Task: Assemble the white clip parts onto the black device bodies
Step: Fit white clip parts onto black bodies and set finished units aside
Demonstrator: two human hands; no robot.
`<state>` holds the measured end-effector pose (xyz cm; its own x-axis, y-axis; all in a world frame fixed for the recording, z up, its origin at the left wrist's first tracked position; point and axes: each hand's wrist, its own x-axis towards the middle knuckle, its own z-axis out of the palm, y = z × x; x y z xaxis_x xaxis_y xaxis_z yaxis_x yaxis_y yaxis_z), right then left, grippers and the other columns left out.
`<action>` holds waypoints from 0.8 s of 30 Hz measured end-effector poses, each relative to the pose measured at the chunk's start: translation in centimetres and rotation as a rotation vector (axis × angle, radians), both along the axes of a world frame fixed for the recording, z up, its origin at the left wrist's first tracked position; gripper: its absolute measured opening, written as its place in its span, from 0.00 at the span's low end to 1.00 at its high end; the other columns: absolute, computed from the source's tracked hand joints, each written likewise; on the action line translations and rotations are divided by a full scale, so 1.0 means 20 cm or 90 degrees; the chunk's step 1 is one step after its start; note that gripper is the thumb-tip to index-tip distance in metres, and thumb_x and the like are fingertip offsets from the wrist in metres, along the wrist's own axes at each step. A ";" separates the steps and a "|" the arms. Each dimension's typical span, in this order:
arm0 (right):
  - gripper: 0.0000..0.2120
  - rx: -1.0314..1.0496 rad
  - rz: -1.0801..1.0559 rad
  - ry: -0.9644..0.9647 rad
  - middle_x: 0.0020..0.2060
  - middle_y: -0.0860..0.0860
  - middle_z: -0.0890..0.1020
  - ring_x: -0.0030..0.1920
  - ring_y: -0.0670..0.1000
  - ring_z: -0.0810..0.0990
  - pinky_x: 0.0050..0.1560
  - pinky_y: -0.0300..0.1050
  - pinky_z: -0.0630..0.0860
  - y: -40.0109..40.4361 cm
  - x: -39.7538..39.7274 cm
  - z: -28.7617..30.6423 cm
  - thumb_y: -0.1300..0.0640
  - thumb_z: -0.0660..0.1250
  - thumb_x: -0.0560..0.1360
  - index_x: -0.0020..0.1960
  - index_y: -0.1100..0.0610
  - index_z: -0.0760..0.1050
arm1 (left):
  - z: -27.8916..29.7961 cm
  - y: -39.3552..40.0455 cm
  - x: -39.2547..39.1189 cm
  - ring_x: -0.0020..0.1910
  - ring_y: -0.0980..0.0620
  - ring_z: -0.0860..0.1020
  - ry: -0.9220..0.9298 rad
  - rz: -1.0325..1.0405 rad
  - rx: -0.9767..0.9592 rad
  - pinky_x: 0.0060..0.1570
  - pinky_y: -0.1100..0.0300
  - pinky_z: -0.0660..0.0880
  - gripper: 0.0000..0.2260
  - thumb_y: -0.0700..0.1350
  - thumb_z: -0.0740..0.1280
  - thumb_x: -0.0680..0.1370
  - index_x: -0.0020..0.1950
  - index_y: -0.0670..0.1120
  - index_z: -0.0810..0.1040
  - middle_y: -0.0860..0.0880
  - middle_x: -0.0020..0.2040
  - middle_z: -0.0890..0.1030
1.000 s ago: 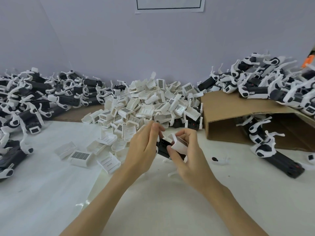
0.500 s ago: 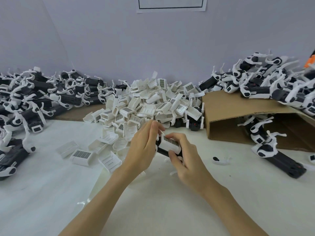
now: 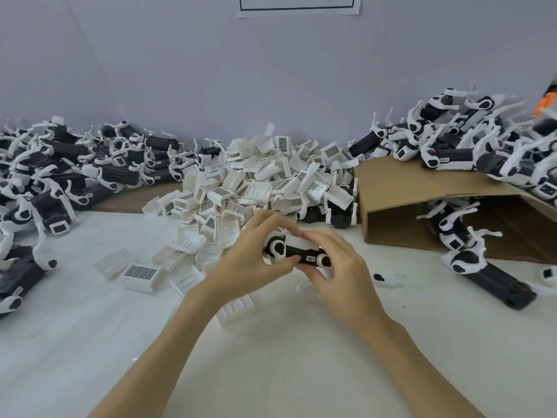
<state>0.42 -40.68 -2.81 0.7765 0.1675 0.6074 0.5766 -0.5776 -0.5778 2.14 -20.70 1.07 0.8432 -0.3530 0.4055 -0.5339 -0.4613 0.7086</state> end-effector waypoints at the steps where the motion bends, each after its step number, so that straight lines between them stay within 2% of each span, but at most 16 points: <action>1: 0.23 0.006 0.004 0.015 0.63 0.44 0.80 0.64 0.53 0.79 0.62 0.54 0.78 0.00 0.00 0.00 0.55 0.77 0.77 0.70 0.52 0.76 | 0.00 0.00 0.00 0.67 0.53 0.74 0.005 0.002 0.005 0.64 0.51 0.76 0.17 0.41 0.78 0.75 0.61 0.54 0.79 0.54 0.63 0.74; 5: 0.25 -0.007 -0.014 0.048 0.64 0.45 0.79 0.66 0.52 0.77 0.65 0.53 0.76 0.02 0.01 -0.01 0.59 0.76 0.77 0.72 0.53 0.75 | 0.01 0.01 0.00 0.62 0.56 0.77 0.040 0.023 -0.019 0.61 0.52 0.78 0.16 0.40 0.77 0.76 0.60 0.54 0.80 0.56 0.60 0.78; 10: 0.24 0.003 -0.021 0.024 0.61 0.47 0.81 0.64 0.53 0.79 0.64 0.51 0.77 0.01 0.01 0.00 0.62 0.78 0.75 0.69 0.54 0.78 | 0.01 0.01 0.00 0.58 0.50 0.79 0.070 0.020 -0.051 0.59 0.46 0.79 0.15 0.39 0.77 0.75 0.57 0.52 0.79 0.53 0.57 0.79; 14: 0.23 0.009 -0.021 0.030 0.62 0.47 0.81 0.64 0.51 0.78 0.64 0.41 0.74 0.01 0.00 0.00 0.60 0.77 0.76 0.70 0.54 0.78 | 0.00 0.01 0.01 0.56 0.49 0.80 0.074 0.019 -0.054 0.59 0.41 0.79 0.15 0.40 0.78 0.75 0.56 0.53 0.78 0.53 0.56 0.79; 15: 0.23 0.008 -0.023 0.032 0.61 0.47 0.81 0.64 0.51 0.78 0.64 0.41 0.74 0.02 0.00 0.00 0.60 0.78 0.76 0.69 0.54 0.78 | 0.00 0.01 0.01 0.56 0.49 0.80 0.073 0.020 -0.055 0.59 0.41 0.79 0.16 0.40 0.78 0.75 0.56 0.54 0.78 0.53 0.55 0.79; 19: 0.23 0.005 -0.035 0.053 0.58 0.47 0.82 0.61 0.54 0.79 0.62 0.51 0.76 -0.01 0.01 0.00 0.59 0.79 0.74 0.67 0.53 0.80 | 0.00 0.01 0.01 0.58 0.51 0.78 0.053 0.013 -0.042 0.59 0.44 0.79 0.16 0.40 0.78 0.75 0.58 0.54 0.79 0.56 0.56 0.78; 24: 0.22 -0.012 -0.046 0.019 0.56 0.46 0.83 0.59 0.49 0.78 0.62 0.51 0.75 -0.02 0.01 0.02 0.57 0.81 0.72 0.65 0.53 0.81 | -0.01 0.00 0.00 0.60 0.49 0.77 0.034 0.009 -0.021 0.58 0.44 0.79 0.15 0.39 0.78 0.75 0.58 0.50 0.80 0.50 0.58 0.77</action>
<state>0.55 -41.10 -2.46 0.8048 0.1220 0.5808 0.5156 -0.6283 -0.5825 2.19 -20.76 0.95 0.8687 -0.3276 0.3716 -0.4888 -0.4448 0.7505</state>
